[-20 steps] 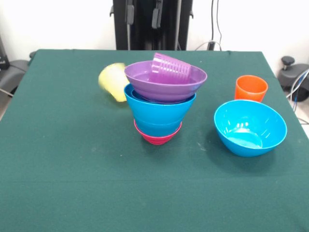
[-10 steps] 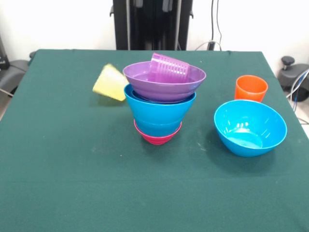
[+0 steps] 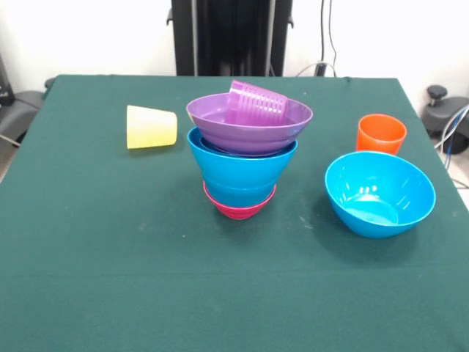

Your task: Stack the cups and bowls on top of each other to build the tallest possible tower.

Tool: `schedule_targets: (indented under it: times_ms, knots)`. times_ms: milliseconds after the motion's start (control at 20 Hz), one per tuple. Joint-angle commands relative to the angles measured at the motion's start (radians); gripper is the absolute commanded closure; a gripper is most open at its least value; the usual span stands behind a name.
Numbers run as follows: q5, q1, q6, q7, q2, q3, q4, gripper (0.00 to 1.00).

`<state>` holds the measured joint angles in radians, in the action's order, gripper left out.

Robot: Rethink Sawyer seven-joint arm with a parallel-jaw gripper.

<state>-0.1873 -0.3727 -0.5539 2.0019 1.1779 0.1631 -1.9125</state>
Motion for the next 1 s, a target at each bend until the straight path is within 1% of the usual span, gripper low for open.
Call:
schedule_targets:
  times_ms: [50, 300, 500, 700, 800, 950, 1000]
  knots:
    - [-0.048, 0.018, 0.062, 0.089, -0.102, -0.007, -0.058, 0.0]
    - [-0.056, 0.035, 0.186, 0.118, -0.241, -0.011, -0.004, 0.0]
    - [-0.04, 0.073, 0.194, 0.137, -0.27, -0.04, 0.026, 0.0]
    - [-0.025, 0.128, 0.257, 0.176, -0.346, -0.09, 0.074, 0.0]
    - [-0.016, 0.142, 0.285, 0.176, -0.382, -0.104, 0.097, 0.0]
    - [0.004, 0.156, 0.31, 0.175, -0.401, -0.116, 0.102, 0.0]
    - [0.012, 0.172, 0.307, 0.183, -0.4, -0.129, 0.103, 0.0]
